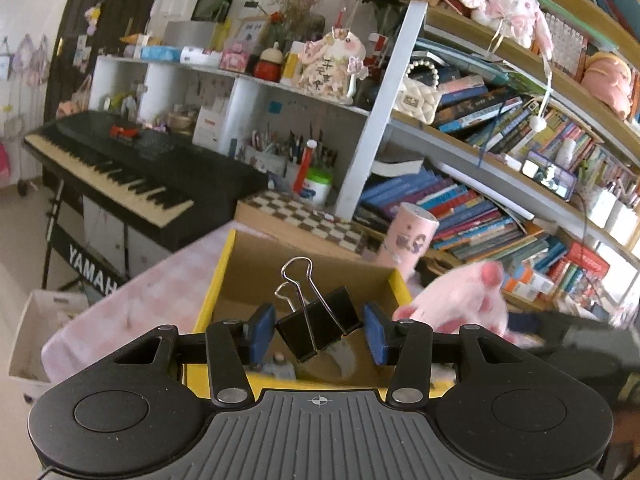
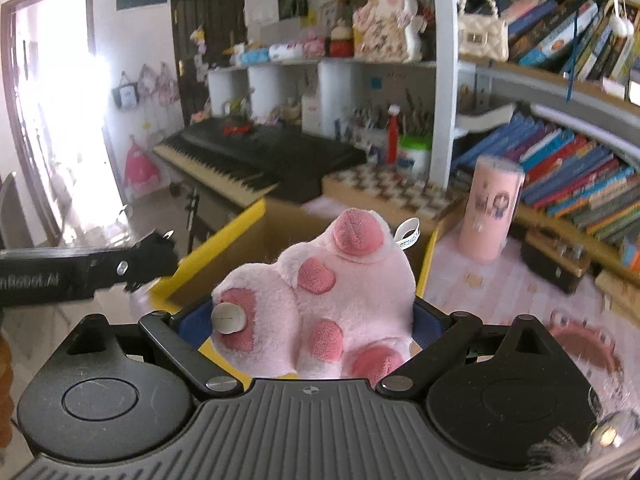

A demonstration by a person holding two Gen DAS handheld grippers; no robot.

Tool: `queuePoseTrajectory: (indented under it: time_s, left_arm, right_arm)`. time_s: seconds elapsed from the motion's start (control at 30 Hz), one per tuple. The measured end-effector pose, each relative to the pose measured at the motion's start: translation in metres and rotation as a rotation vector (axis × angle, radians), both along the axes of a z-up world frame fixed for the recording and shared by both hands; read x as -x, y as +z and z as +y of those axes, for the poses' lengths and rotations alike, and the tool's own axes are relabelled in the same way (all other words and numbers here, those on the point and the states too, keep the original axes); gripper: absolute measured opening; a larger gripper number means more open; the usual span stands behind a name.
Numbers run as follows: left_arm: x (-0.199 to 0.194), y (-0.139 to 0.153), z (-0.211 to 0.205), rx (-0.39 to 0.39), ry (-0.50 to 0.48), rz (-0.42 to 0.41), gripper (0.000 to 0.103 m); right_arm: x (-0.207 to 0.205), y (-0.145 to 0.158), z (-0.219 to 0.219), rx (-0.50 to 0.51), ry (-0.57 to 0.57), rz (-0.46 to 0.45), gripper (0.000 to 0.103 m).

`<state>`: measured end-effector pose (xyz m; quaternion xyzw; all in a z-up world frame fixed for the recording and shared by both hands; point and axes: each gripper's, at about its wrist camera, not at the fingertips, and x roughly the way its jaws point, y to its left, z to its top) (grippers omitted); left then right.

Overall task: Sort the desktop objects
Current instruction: 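Open the right tool to drop the pig into the box while the left tool releases the clip there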

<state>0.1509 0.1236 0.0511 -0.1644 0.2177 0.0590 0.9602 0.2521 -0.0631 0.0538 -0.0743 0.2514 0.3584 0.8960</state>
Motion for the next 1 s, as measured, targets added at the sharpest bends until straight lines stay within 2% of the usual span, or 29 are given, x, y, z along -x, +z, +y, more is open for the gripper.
queuePoseTrajectory:
  time_s: [0.13, 0.23, 0.3, 0.43, 0.5, 0.63, 0.7, 0.87, 1.0]
  left_arm:
    - [-0.034, -0.010, 0.001, -0.065, -0.004, 0.046, 0.046]
    - [-0.058, -0.024, -0.003, -0.141, -0.024, 0.098, 0.046]
    - [-0.077, -0.035, -0.006, -0.188, -0.039, 0.141, 0.046]
    - [-0.109, -0.051, -0.011, -0.255, -0.057, 0.232, 0.046]
    - [-0.121, -0.058, -0.013, -0.275, -0.069, 0.275, 0.046]
    - [-0.135, -0.070, -0.020, -0.297, -0.106, 0.354, 0.046]
    - [-0.139, -0.076, -0.025, -0.306, -0.121, 0.383, 0.046]
    - [-0.139, -0.084, -0.031, -0.293, -0.133, 0.428, 0.047]
    - [-0.139, -0.084, -0.033, -0.278, -0.120, 0.428, 0.047]
  right_arm:
    - [-0.036, 0.004, 0.008, 0.000, -0.004, -0.036, 0.096]
    - [-0.066, 0.006, 0.017, -0.021, -0.011, -0.011, 0.096]
    - [-0.085, 0.004, 0.023, -0.062, -0.003, 0.065, 0.096]
    - [-0.126, -0.011, 0.039, -0.140, -0.015, 0.315, 0.096]
    - [-0.141, -0.021, 0.051, -0.150, -0.014, 0.425, 0.096]
    - [-0.160, -0.041, 0.072, -0.133, -0.031, 0.587, 0.096]
    - [-0.168, -0.052, 0.081, -0.114, -0.049, 0.645, 0.096]
    - [-0.189, -0.077, 0.095, -0.026, -0.110, 0.721, 0.096]
    - [-0.196, -0.085, 0.102, -0.007, -0.111, 0.737, 0.101]
